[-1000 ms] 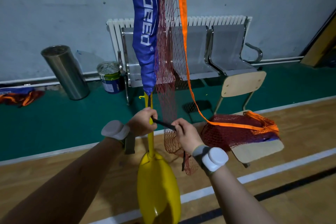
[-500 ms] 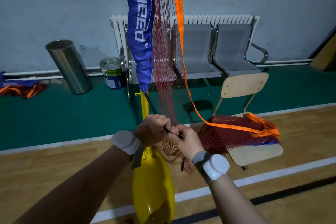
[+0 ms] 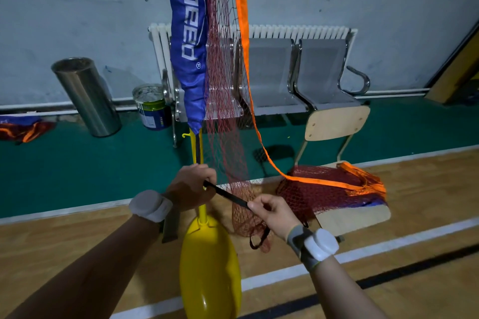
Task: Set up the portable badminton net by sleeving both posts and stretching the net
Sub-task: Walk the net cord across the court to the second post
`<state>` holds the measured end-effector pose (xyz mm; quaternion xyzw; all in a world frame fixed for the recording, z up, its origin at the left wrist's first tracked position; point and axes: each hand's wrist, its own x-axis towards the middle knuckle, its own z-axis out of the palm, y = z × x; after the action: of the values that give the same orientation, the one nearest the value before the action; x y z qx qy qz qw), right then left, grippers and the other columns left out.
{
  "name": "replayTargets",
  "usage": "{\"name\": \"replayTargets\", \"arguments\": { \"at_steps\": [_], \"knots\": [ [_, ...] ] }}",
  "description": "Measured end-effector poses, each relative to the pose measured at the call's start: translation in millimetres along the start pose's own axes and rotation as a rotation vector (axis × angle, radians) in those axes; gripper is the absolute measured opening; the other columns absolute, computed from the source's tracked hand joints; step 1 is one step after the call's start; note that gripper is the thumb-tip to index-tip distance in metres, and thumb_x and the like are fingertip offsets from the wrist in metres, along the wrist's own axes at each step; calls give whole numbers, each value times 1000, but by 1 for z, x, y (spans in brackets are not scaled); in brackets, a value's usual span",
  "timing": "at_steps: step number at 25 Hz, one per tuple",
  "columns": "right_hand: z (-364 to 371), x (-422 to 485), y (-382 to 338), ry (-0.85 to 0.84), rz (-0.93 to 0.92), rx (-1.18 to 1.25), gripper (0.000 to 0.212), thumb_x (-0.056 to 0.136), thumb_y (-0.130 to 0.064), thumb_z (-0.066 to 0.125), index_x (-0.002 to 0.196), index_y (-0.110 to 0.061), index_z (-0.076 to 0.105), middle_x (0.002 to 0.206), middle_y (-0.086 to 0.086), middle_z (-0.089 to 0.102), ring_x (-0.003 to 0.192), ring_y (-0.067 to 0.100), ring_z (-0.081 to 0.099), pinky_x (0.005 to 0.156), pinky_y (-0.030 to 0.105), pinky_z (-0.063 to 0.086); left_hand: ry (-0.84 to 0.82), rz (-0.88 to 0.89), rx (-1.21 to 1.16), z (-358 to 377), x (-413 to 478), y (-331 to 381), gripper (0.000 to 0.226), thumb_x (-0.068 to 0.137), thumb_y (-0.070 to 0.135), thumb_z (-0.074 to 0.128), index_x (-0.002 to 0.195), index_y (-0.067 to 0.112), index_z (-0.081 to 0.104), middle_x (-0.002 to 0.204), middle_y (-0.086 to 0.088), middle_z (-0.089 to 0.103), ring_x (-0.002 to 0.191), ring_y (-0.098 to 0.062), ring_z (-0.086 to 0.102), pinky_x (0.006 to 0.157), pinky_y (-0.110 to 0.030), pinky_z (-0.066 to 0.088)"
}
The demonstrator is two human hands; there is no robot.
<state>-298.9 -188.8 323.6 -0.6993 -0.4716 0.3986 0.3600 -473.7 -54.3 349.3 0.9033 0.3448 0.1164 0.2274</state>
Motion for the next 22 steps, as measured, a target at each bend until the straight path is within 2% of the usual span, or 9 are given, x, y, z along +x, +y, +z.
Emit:
{"name": "replayTargets", "arguments": {
  "at_steps": [3, 6, 9, 12, 14, 16, 17, 19, 22],
  "knots": [
    [9, -3, -9, 40, -17, 49, 26, 89, -12, 58, 65, -20, 54, 64, -2, 40, 65, 16, 39, 61, 23, 31, -6, 11, -32, -7, -10, -10, 60, 53, 48, 27, 73, 5, 64, 80, -13, 63, 81, -31, 55, 71, -31, 36],
    [22, -9, -21, 85, -46, 81, 22, 88, -7, 58, 68, -16, 58, 59, -6, 38, 57, 8, 36, 54, 14, 30, -21, 38, -60, -9, -22, -15, 49, 56, 45, 27, 70, 15, 63, 81, -16, 62, 81, -31, 57, 72, -37, 44],
    [33, -16, -30, 128, -67, 70, 14, 87, -6, 60, 74, -13, 62, 60, -6, 45, 60, 7, 41, 57, 11, 34, -84, 45, -9, -10, -24, -14, 50, 63, 35, 32, 84, 3, 65, 92, -16, 61, 90, -30, 56, 82, -37, 42],
    [36, -26, -31, 126, -81, 59, 8, 86, -6, 61, 80, -9, 66, 68, 2, 52, 69, 11, 46, 63, 13, 37, -116, 118, 10, -2, -30, 1, 40, 65, 23, 40, 94, 7, 63, 99, -10, 60, 97, -28, 55, 89, -31, 37],
    [41, -35, -29, 133, -86, 56, 7, 85, -5, 62, 83, -5, 68, 71, 9, 58, 73, 14, 49, 69, 18, 40, -121, 228, -6, 7, -41, 13, 32, 70, 14, 49, 98, 11, 63, 102, -6, 61, 100, -25, 56, 91, -29, 35],
    [45, -46, -25, 133, -91, 19, 9, 85, -6, 63, 83, 0, 68, 74, 24, 57, 73, 16, 48, 71, 25, 40, -109, 290, -23, 17, -55, 20, 29, 73, 11, 55, 101, 12, 63, 105, -4, 61, 103, -22, 55, 94, -26, 33],
    [45, -49, -22, 134, -92, 7, 9, 84, -7, 64, 82, 1, 67, 73, 25, 54, 72, 17, 47, 70, 27, 39, -105, 288, -24, 18, -60, 22, 27, 75, 12, 56, 101, 12, 63, 105, -4, 62, 103, -22, 54, 94, -27, 33],
    [46, -54, -17, 142, -63, 5, 10, 82, -8, 67, 79, 0, 61, 72, 15, 49, 69, 19, 46, 70, 32, 39, -86, 272, -18, 15, -66, 20, 20, 79, 14, 58, 97, 8, 63, 101, -7, 62, 99, -24, 54, 90, -28, 35],
    [48, -65, -7, 114, 35, 28, 20, 80, -9, 69, 71, -11, 52, 73, 15, 50, 65, 33, 51, 66, 48, 44, -73, 211, -42, 7, -71, 14, 15, 82, 16, 55, 90, 6, 64, 94, -10, 61, 93, -26, 54, 82, -25, 34]
  ]
}}
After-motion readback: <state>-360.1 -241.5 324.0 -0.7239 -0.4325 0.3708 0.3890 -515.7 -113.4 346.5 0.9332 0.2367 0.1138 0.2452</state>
